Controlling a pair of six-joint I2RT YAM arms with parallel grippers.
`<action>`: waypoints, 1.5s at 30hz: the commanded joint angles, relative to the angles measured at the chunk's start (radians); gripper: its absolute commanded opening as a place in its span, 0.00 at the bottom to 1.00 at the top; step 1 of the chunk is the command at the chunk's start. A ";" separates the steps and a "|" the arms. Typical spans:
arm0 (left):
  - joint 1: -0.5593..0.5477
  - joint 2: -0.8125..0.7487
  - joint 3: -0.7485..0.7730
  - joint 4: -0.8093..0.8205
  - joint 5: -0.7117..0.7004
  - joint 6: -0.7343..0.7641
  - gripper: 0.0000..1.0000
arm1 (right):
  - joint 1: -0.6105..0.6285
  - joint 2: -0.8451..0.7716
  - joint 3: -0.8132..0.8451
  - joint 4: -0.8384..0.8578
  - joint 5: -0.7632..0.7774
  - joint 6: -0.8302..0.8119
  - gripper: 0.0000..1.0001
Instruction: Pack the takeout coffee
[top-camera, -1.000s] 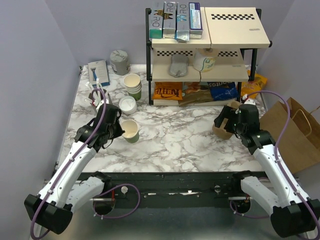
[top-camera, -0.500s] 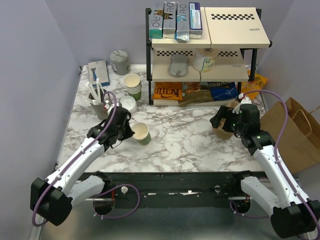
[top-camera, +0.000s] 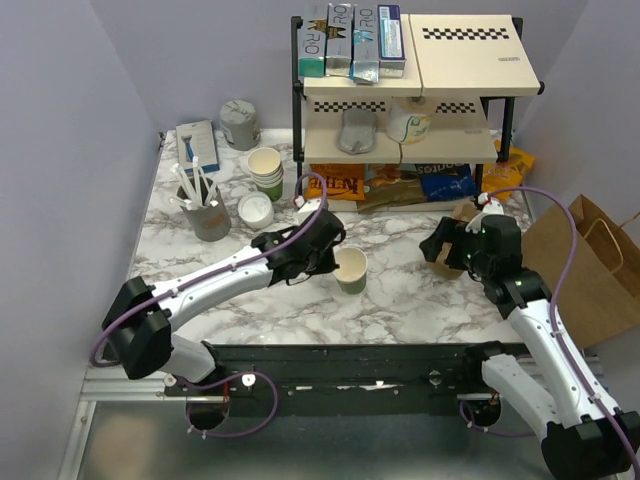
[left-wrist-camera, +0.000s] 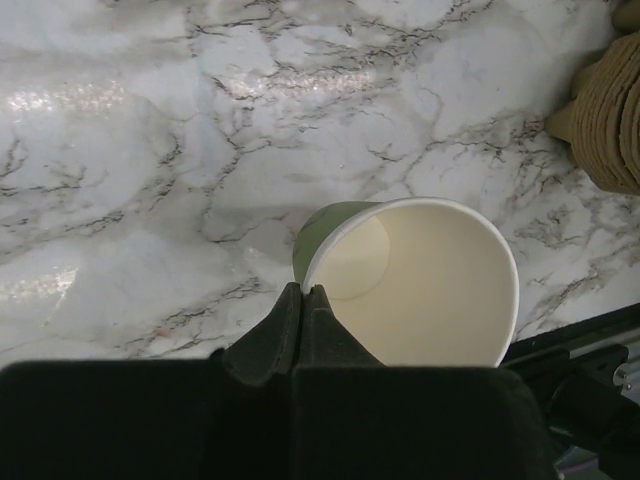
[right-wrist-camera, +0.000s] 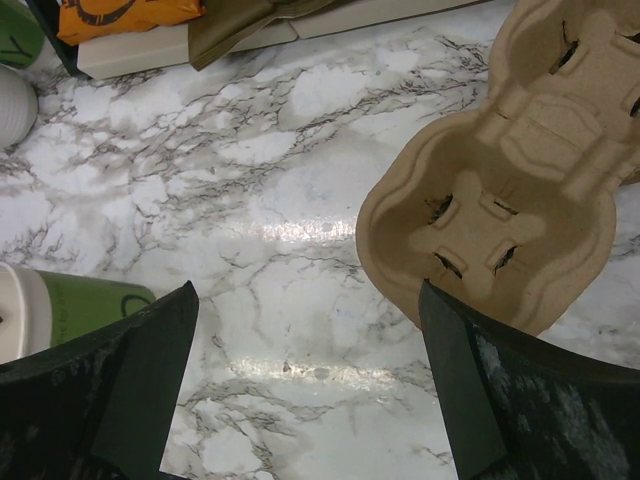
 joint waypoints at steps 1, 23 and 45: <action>-0.039 0.060 0.048 0.013 -0.052 -0.004 0.01 | 0.003 -0.030 -0.021 0.001 0.015 -0.013 1.00; 0.019 -0.095 0.093 -0.065 -0.105 0.205 0.99 | 0.003 -0.056 -0.029 -0.031 0.056 -0.016 1.00; 0.532 0.465 0.398 0.096 -0.067 0.553 0.54 | 0.031 -0.048 -0.050 0.033 0.055 -0.030 1.00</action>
